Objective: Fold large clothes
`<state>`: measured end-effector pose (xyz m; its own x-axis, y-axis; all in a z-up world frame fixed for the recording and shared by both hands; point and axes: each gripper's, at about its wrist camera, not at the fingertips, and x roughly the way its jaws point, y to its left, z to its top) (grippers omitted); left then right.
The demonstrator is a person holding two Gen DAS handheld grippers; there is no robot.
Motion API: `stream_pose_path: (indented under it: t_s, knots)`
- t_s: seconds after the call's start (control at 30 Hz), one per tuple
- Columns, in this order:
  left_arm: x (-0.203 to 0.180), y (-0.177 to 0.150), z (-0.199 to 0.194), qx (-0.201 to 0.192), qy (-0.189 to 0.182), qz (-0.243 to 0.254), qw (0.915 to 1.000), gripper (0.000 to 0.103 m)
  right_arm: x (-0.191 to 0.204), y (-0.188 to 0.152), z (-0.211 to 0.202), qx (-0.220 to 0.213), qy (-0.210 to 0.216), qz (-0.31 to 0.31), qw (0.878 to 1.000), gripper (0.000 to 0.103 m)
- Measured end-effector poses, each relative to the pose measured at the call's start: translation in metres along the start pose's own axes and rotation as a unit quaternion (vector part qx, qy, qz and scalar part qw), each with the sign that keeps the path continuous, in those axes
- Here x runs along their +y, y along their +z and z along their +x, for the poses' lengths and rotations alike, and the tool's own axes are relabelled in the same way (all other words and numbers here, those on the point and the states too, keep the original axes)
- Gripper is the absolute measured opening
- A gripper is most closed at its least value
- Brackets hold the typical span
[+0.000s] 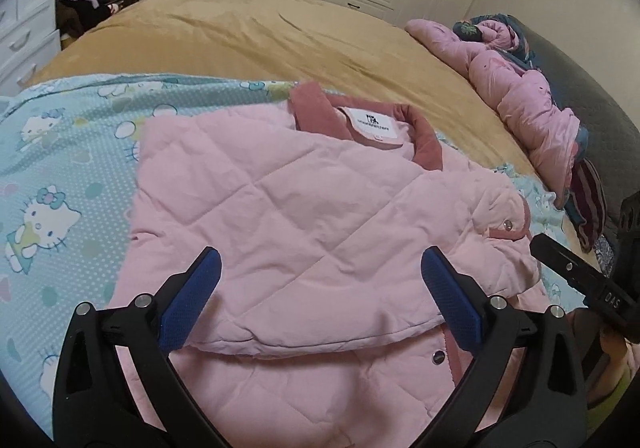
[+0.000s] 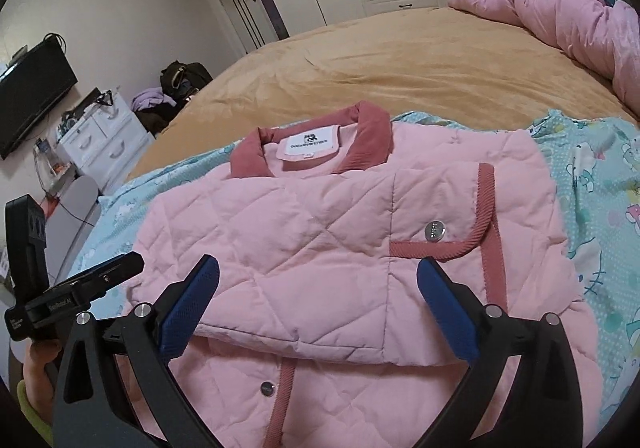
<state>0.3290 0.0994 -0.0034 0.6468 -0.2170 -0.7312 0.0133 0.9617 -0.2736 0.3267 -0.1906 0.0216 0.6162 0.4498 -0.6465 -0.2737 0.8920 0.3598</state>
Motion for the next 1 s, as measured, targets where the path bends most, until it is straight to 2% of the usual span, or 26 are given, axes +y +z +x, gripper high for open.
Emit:
stream_pose_path:
  t_s: [0.2, 0.4, 1.0]
  knots:
    - [-0.001, 0.0, -0.012, -0.003, 0.006, -0.002, 1.0, 0.094, 0.009, -0.002, -0.018, -0.012, 0.012, -0.005, 1.0, 0.099]
    - [-0.014, -0.002, -0.035, -0.027, 0.005, 0.01, 0.9996, 0.094, 0.014, 0.004, -0.045, -0.028, 0.023, -0.019, 0.999, 0.099]
    - [-0.045, -0.02, -0.105, -0.089, 0.006, 0.019, 0.9959, 0.094, 0.005, -0.002, -0.131, -0.091, 0.006, -0.032, 0.995, 0.099]
